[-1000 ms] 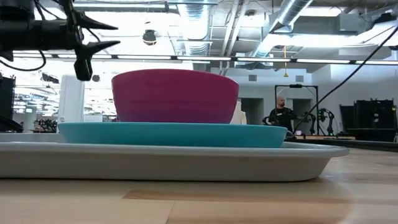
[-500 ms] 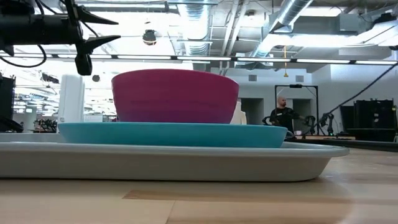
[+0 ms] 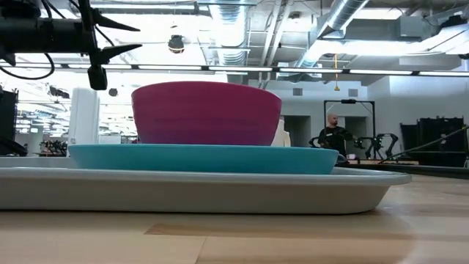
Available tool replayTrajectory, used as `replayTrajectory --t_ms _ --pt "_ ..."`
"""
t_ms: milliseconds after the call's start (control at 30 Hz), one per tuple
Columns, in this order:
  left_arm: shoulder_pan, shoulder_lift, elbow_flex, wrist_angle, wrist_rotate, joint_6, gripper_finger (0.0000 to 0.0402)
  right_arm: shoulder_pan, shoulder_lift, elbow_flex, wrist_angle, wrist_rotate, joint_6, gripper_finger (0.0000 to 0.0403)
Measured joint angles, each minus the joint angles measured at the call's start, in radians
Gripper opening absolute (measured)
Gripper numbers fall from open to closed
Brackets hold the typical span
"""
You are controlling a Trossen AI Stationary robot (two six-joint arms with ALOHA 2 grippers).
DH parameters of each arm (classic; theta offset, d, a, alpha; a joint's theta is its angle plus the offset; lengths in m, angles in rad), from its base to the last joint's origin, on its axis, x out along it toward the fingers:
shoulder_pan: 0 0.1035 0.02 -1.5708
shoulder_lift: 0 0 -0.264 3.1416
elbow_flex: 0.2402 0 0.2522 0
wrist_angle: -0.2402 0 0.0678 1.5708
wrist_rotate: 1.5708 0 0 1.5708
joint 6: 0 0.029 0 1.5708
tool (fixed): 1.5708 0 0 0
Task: Set up tray
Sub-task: Put the black napkin on the gray serving tray to the right of the blue plate
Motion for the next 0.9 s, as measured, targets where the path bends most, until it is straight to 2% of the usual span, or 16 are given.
replayTrajectory --t_ms 167,267,433,633,733,900 --pt "0.000 0.000 0.000 -0.020 0.000 -0.009 0.0112 -0.001 -0.111 -0.283 0.362 0.007 0.000 0.0005" --pt "0.000 0.000 0.000 -0.038 0.000 -0.030 0.0112 -0.001 -0.136 -0.403 0.493 0.068 0.004 0.0005" --pt "0.000 0.000 0.000 -0.069 0.000 -0.057 0.0112 -0.001 -0.141 -0.520 0.578 0.172 0.044 0.0005" --pt "0.000 0.000 0.000 -0.087 -0.013 -0.066 0.0112 -0.043 -0.139 -0.591 0.595 0.259 0.105 0.0005" --pt "0.000 0.000 0.000 -0.090 -0.025 -0.077 0.0112 -0.100 -0.144 -0.637 0.581 0.240 0.180 0.0005" --pt "0.000 0.000 0.000 -0.089 -0.026 -0.083 0.0112 -0.223 -0.184 -0.717 0.587 0.059 0.315 0.0005"
